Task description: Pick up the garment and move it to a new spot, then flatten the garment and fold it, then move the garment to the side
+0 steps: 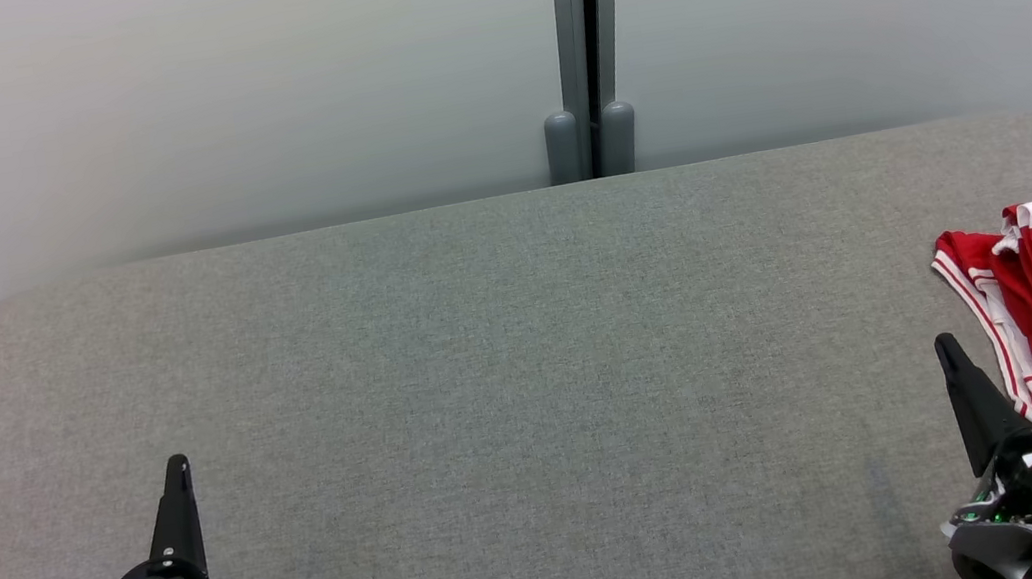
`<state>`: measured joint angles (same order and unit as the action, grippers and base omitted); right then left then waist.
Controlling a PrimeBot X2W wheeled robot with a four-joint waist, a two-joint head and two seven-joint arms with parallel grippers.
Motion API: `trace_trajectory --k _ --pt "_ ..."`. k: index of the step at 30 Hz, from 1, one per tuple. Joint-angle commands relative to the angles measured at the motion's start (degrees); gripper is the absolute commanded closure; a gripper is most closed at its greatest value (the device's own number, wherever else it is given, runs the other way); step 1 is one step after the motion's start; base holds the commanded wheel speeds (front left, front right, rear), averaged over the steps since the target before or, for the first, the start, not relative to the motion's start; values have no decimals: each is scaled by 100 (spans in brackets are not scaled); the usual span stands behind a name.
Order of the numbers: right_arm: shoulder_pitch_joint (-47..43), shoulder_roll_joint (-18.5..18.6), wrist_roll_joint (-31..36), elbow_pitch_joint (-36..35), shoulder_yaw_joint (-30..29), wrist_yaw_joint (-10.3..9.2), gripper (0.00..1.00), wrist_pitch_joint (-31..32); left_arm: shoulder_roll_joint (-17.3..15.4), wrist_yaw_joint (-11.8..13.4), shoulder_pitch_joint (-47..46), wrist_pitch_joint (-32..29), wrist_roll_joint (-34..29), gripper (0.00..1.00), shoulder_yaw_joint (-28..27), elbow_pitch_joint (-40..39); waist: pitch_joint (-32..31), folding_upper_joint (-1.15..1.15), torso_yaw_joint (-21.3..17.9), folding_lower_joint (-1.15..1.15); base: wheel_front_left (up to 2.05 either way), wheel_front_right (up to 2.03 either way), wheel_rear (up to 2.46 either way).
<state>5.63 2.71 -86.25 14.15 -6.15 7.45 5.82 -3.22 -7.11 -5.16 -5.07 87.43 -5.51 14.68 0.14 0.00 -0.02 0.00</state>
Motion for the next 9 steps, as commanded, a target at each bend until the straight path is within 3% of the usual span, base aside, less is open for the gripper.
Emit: trace_trajectory --k 1,9 --pt "67 28 -159 -23 -26 6 100 24 14 -49 -112 -53 128 100 -57 -42 1 0 0 0 0 0 0" --pt "85 30 -486 -20 -44 6 100 68 34 -55 -126 -132 385 100 -93 -69 3 0 2 0 0 0 0"
